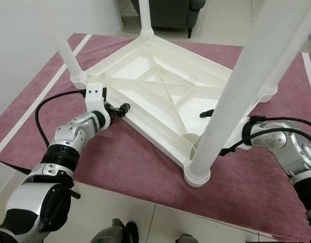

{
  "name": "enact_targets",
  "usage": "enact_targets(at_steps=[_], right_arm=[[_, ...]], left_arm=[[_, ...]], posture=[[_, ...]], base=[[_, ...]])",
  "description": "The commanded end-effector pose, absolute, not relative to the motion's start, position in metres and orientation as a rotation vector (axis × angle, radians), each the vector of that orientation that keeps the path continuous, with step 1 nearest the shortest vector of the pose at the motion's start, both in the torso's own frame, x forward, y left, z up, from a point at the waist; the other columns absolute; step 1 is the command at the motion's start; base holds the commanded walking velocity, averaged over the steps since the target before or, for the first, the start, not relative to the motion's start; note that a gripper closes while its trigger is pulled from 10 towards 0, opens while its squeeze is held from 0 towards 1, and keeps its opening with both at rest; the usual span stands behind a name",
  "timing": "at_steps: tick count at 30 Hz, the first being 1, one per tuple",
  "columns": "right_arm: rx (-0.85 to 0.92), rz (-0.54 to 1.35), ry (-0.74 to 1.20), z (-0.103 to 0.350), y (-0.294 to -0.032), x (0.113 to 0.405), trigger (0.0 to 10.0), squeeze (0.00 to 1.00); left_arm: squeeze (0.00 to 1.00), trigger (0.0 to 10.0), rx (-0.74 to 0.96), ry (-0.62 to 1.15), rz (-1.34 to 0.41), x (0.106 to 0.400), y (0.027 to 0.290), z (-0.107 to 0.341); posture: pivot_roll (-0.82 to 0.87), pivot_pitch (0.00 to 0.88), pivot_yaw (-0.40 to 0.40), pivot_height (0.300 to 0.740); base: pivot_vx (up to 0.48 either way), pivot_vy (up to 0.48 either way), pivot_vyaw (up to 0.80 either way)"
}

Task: Building children table

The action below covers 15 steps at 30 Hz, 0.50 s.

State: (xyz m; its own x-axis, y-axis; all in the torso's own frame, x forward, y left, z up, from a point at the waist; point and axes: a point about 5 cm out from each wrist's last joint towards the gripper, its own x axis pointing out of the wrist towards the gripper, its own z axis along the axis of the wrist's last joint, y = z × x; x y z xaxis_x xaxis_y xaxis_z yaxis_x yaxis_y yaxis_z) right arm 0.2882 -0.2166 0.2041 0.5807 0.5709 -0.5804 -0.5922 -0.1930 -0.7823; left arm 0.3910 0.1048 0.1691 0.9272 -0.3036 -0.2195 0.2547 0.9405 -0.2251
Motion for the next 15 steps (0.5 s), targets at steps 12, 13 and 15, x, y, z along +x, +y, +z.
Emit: enact_targets(at_steps=[12, 13, 15], right_arm=[[-1.246, 1.308, 0.038, 0.185, -0.17, 0.248, 10.0, 0.0], [-1.246, 1.308, 0.038, 0.185, -0.17, 0.248, 10.0, 0.0], [-1.23, 1.305, 0.017, 0.186, -0.164, 0.247, 10.0, 0.0]], left_arm=[[0.0, 10.0, -0.153, 0.241, -0.398, 0.401, 0.076, 0.177], [0.0, 10.0, -0.153, 0.241, -0.398, 0.401, 0.076, 0.177], [0.0, 10.0, -0.152, 0.237, -0.413, 0.401, 0.072, 0.179]], posture=[[-0.14, 0.18, 0.156, 0.74], [-0.14, 0.18, 0.156, 0.74], [-0.14, 0.182, 0.158, 0.74]], base=[[0.0, 0.0, 0.0], [0.0, 0.0, 0.0], [0.0, 0.0, 0.0]])
